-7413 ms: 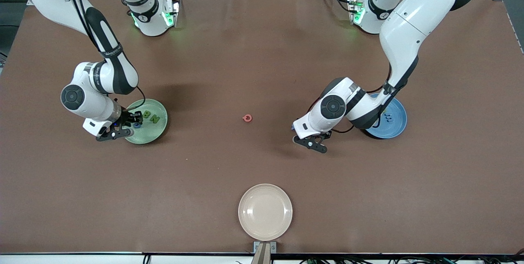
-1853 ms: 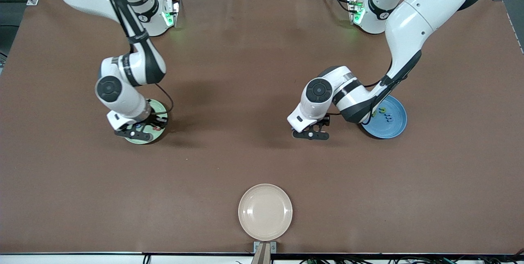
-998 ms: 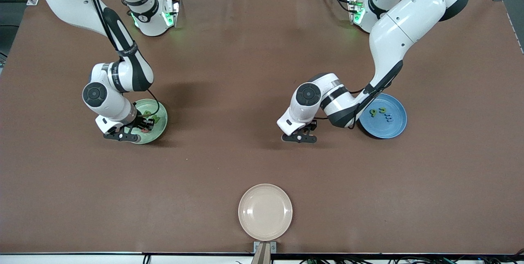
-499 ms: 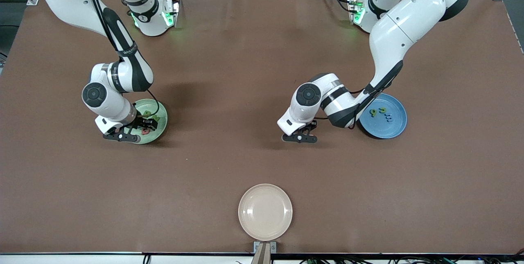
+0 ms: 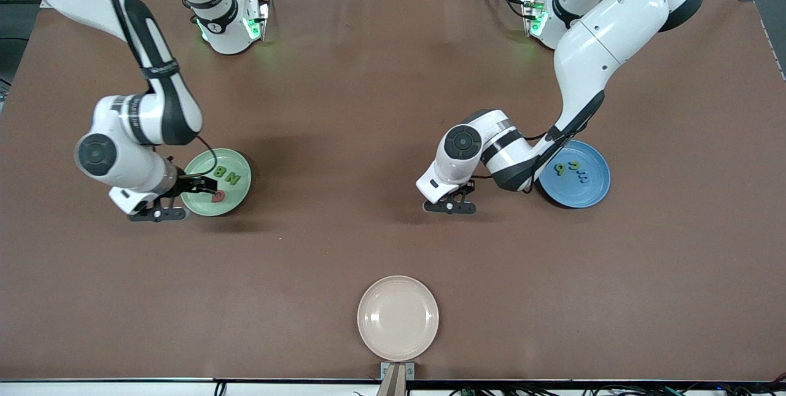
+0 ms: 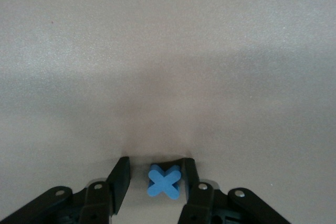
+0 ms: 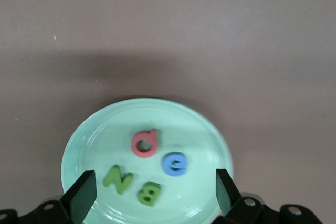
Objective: Sort upper and lower case letters into plates
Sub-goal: 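Withdraw the right gripper while the left gripper lifts x toward blue plate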
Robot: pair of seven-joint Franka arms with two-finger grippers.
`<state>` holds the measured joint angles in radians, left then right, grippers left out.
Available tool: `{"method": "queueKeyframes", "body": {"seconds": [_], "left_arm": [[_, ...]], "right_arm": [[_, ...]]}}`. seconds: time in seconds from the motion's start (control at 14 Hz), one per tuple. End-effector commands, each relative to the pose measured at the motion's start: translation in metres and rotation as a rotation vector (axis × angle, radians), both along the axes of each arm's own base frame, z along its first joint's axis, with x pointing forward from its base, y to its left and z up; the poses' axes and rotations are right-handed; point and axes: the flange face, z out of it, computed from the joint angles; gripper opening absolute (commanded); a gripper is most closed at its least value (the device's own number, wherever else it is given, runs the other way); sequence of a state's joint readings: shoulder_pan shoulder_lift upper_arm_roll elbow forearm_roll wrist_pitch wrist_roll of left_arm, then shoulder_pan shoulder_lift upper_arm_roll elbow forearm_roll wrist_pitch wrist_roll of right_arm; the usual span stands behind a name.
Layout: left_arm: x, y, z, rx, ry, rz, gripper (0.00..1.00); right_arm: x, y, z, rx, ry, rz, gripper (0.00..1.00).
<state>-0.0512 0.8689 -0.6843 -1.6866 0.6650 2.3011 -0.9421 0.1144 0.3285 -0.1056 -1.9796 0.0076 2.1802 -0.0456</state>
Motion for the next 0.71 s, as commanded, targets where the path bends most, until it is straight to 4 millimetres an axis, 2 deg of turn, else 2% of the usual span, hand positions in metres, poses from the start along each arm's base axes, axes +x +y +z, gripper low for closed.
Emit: {"method": "queueKeyframes", "body": {"seconds": [0.0, 0.21, 0.29, 0.5, 0.64], "left_arm": [[-0.012, -0.003, -0.004, 0.010, 0.046, 0.012, 0.37], [-0.014, -0.002, -0.005, 0.022, 0.077, 0.029, 0.23], [-0.014, -0.002, -0.005, 0.022, 0.077, 0.029, 0.18], [-0.012, 0.000, -0.001, 0.024, 0.072, 0.031, 0.10], [-0.006, 0.008, 0.008, 0.037, 0.062, 0.034, 0.09]], "right_arm": [[0.020, -0.022, 0.057, 0.000, 0.027, 0.006, 1.00], [0.034, -0.040, 0.129, 0.007, 0.057, 0.007, 1.00], [0.034, -0.054, 0.149, 0.012, 0.038, 0.018, 1.00], [0.025, -0.076, 0.180, 0.022, 0.010, 0.031, 1.00], [0.023, -0.077, 0.201, 0.021, 0.006, 0.015, 1.00]]}}
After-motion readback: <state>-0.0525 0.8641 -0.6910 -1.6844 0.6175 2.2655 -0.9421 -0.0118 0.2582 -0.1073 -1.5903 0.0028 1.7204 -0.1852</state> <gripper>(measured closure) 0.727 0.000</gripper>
